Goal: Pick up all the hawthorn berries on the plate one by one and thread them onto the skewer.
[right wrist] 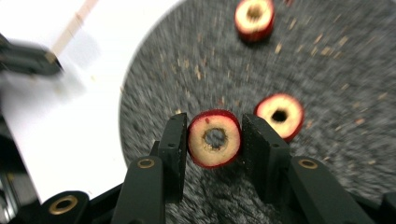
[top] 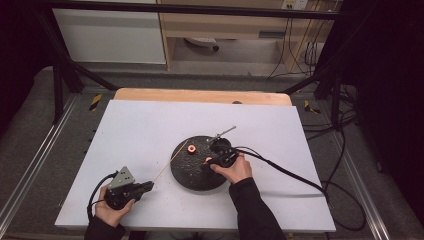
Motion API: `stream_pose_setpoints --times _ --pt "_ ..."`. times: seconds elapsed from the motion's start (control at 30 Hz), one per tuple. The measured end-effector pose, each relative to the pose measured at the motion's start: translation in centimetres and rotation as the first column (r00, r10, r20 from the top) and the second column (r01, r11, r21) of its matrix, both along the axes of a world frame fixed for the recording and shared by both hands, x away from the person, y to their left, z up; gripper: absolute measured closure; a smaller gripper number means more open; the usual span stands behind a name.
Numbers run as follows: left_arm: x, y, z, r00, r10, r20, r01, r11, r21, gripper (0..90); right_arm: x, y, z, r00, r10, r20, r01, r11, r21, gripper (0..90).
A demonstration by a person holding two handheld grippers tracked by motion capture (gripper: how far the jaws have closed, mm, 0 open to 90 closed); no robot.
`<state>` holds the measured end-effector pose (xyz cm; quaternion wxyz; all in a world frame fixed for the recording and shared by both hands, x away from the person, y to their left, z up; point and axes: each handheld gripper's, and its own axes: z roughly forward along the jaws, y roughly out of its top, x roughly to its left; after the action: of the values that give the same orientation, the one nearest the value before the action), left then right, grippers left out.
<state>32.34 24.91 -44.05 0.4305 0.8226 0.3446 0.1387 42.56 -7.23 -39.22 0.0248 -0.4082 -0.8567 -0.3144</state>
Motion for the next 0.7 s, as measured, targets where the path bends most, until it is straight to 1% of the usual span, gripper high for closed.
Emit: stream_pose_setpoints --times 0.07,0.17,0.2,0.23,0.27,0.3,0.33,0.43,0.5,0.53,0.67,0.7 --pt "0.0 0.0 0.0 1.0 0.003 0.004 -0.003 1.0 -0.004 87.9 -0.1 -0.4 0.8 0.9995 -0.026 0.019 0.025 0.999 0.042 62.7" --pt "-0.1 0.0 0.0 1.0 0.005 0.007 -0.005 1.0 -0.008 87.9 -0.2 -0.9 1.8 0.9967 -0.059 0.055 0.054 0.994 0.095 62.7" --pt "-0.1 0.0 0.1 1.0 0.005 0.007 -0.005 0.9999 -0.009 87.9 -0.3 -1.2 2.3 0.9931 -0.083 0.083 0.072 0.989 0.127 62.7" --pt "-0.1 0.0 0.1 0.9999 0.006 0.008 -0.006 0.9999 -0.011 87.9 -0.3 -1.2 2.3 0.9931 -0.083 0.083 0.072 0.989 0.127 62.7" --pt "-0.1 0.0 0.1 0.9999 0.008 0.009 -0.008 0.9999 -0.013 87.9 -0.4 -1.4 2.7 0.9892 -0.103 0.104 0.085 0.983 0.16 62.8" --pt "-0.1 0.0 0.1 0.9999 0.009 0.01 -0.009 0.9999 -0.014 87.9 -0.4 -1.4 2.7 0.9892 -0.103 0.104 0.085 0.983 0.16 62.8" --pt "-0.1 0.0 0.1 0.9999 0.01 0.011 -0.009 0.9998 -0.015 87.9 -0.6 -1.7 3.1 0.9841 -0.13 0.12 0.105 0.974 0.201 62.8" --pt "-0.2 0.0 0.1 0.9998 0.014 0.014 -0.013 0.9997 -0.02 87.9 -0.8 -2.0 3.7 0.9727 -0.179 0.147 0.136 0.955 0.265 62.8" --pt "-0.2 0.0 0.1 0.9997 0.017 0.019 -0.016 0.9995 -0.027 87.9 -0.9 -2.2 4.0 0.9659 -0.206 0.157 0.149 0.937 0.315 62.8" --pt "-0.3 0.0 0.2 0.9996 0.018 0.023 -0.017 0.9994 -0.029 87.9 -1.0 -2.3 4.1 0.9616 -0.226 0.156 0.162 0.926 0.34 62.8" --pt "-0.4 -0.2 0.2 0.9994 0.023 0.027 -0.022 0.999 -0.04 87.9 -1.0 -2.5 4.2 0.9464 -0.276 0.168 0.187 0.892 0.411 62.8" --pt "-0.4 -0.2 0.1 0.9993 0.024 0.029 -0.022 0.9989 -0.041 87.9 -1.0 -2.5 4.2 0.9464 -0.276 0.168 0.187 0.892 0.411 62.8"
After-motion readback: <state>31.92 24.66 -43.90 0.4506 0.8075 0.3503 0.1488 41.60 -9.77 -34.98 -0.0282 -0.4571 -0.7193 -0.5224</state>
